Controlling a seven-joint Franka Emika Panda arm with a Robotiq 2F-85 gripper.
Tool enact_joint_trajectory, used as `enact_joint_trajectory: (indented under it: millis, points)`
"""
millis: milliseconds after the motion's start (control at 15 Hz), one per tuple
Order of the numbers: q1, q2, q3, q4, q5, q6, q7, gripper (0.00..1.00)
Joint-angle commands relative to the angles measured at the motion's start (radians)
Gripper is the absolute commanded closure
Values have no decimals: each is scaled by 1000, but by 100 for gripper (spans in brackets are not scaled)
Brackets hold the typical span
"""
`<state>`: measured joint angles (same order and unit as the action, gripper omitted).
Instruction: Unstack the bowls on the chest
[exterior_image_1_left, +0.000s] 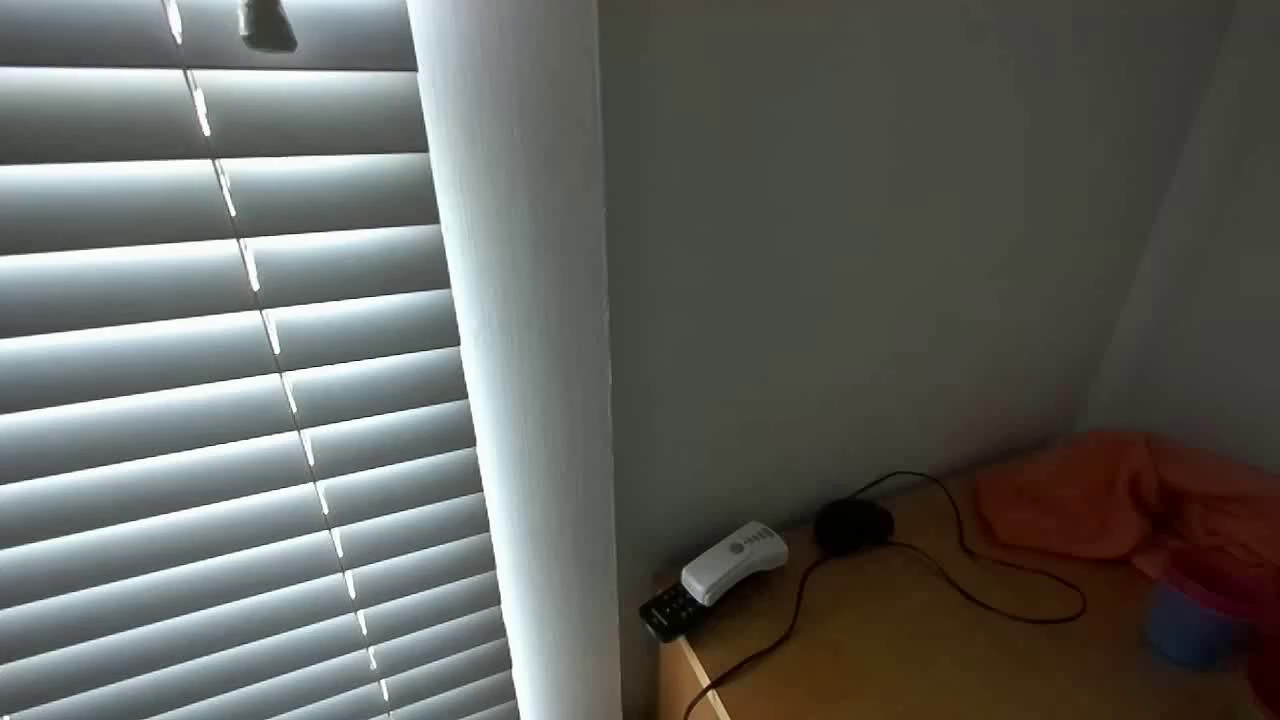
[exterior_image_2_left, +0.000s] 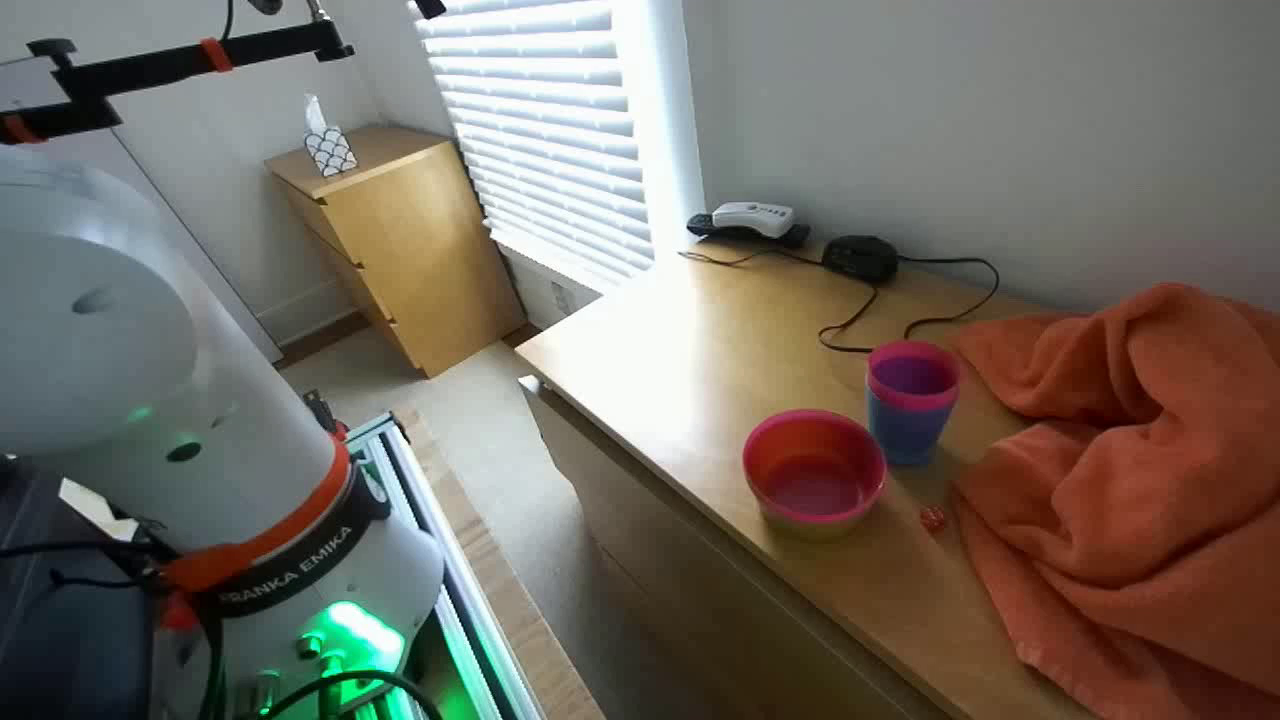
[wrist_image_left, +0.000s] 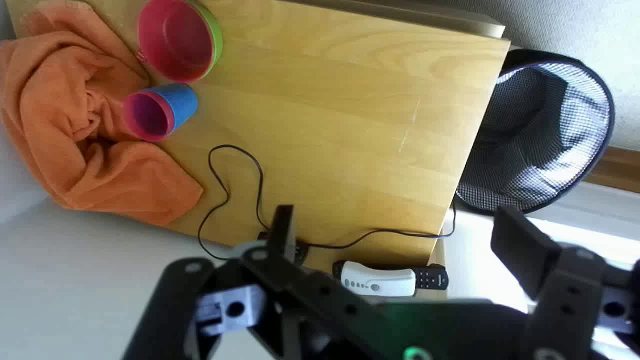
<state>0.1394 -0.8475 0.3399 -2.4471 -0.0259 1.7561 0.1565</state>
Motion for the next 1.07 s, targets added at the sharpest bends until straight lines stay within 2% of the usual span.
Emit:
enact_joint_trajectory:
  millis: [0, 400, 667, 1000]
  points:
    - [20, 7, -13, 3, -13, -3, 13, 0]
    - [20, 6, -13, 4, -13, -3, 13, 0]
    - [-29, -21, -117, -72, 15, -16, 39, 0]
    - [-150, -77, -289, -199, 3, -6, 40, 0]
